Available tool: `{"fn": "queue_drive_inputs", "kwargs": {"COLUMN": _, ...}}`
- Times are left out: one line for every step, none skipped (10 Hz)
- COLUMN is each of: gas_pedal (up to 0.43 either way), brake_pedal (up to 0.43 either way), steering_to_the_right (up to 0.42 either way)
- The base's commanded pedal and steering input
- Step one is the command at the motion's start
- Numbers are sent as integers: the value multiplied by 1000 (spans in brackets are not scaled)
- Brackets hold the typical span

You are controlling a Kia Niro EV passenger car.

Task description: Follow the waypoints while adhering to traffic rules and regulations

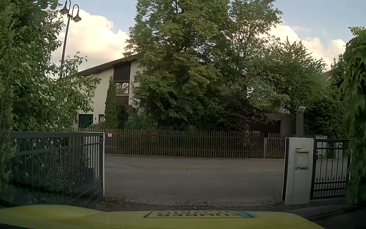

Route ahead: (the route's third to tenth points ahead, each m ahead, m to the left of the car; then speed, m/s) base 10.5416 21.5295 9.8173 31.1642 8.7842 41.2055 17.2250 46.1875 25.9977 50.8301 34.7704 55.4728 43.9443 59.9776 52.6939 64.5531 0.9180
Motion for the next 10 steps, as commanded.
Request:
{"fn": "queue_drive_inputs", "kwargs": {"gas_pedal": 0, "brake_pedal": 0, "steering_to_the_right": 10}}
{"fn": "queue_drive_inputs", "kwargs": {"gas_pedal": 0, "brake_pedal": 0, "steering_to_the_right": 9}}
{"fn": "queue_drive_inputs", "kwargs": {"gas_pedal": 0, "brake_pedal": 0, "steering_to_the_right": 9}}
{"fn": "queue_drive_inputs", "kwargs": {"gas_pedal": 0, "brake_pedal": 0, "steering_to_the_right": 10}}
{"fn": "queue_drive_inputs", "kwargs": {"gas_pedal": 0, "brake_pedal": 0, "steering_to_the_right": 10}}
{"fn": "queue_drive_inputs", "kwargs": {"gas_pedal": 0, "brake_pedal": 0, "steering_to_the_right": 8}}
{"fn": "queue_drive_inputs", "kwargs": {"gas_pedal": 0, "brake_pedal": 6, "steering_to_the_right": 8}}
{"fn": "queue_drive_inputs", "kwargs": {"gas_pedal": 0, "brake_pedal": 18, "steering_to_the_right": 8}}
{"fn": "queue_drive_inputs", "kwargs": {"gas_pedal": 0, "brake_pedal": 43, "steering_to_the_right": 8}}
{"fn": "queue_drive_inputs", "kwargs": {"gas_pedal": 0, "brake_pedal": 55, "steering_to_the_right": 8}}
